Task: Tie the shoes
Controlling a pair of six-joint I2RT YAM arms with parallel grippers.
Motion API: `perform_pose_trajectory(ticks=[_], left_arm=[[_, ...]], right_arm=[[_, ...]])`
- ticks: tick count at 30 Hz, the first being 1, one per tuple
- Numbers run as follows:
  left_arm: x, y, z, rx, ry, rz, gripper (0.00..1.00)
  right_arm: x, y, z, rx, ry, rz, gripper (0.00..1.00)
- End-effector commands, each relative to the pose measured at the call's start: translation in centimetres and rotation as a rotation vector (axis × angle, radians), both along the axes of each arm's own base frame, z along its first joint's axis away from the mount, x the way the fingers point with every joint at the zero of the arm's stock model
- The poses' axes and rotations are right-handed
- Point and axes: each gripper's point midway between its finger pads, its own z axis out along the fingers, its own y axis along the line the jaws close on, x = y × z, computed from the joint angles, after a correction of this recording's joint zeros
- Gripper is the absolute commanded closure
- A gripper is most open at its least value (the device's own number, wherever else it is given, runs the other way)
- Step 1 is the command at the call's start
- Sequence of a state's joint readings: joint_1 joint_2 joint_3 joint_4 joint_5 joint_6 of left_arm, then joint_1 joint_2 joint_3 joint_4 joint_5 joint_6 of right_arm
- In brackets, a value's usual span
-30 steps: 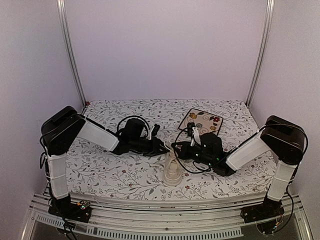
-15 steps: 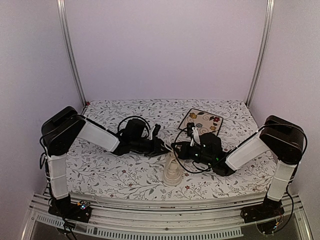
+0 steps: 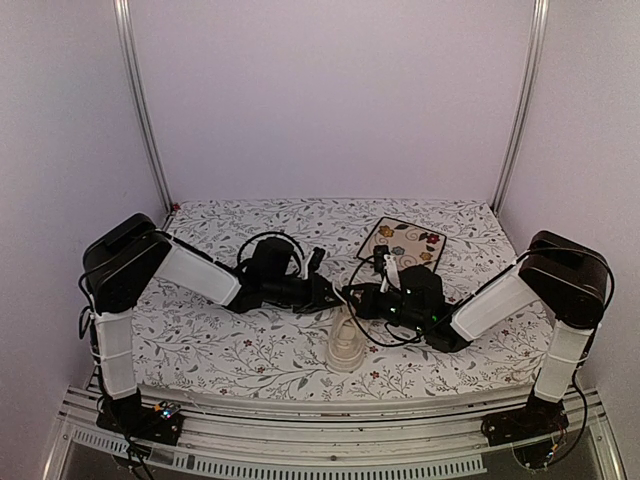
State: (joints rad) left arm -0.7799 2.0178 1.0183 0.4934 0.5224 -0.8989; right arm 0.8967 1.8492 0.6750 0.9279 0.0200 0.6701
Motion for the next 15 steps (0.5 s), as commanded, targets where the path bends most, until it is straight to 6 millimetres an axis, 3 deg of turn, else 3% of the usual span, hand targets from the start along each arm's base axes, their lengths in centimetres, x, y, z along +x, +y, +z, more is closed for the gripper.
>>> perform_pose_trajectory(ticks=[1, 7, 15], left_arm=[[0.1, -0.9, 2.4, -0.056, -0.038, -0.007, 0.8], [0.5, -1.1, 1.7, -0.047, -0.022, 0.012, 0.74], [0.8, -1.4, 1.0, -0.036, -0.003, 0.012, 0.73]], right_arm=[[-0.2, 0.7, 0.2, 0.016, -0.002, 0.015, 0.98], [-0.2, 0.7, 0.2, 0.014, -0.001, 0.012, 0.98], [-0.2, 0.3, -0.3, 0.001, 0.005, 0.001, 0.98]])
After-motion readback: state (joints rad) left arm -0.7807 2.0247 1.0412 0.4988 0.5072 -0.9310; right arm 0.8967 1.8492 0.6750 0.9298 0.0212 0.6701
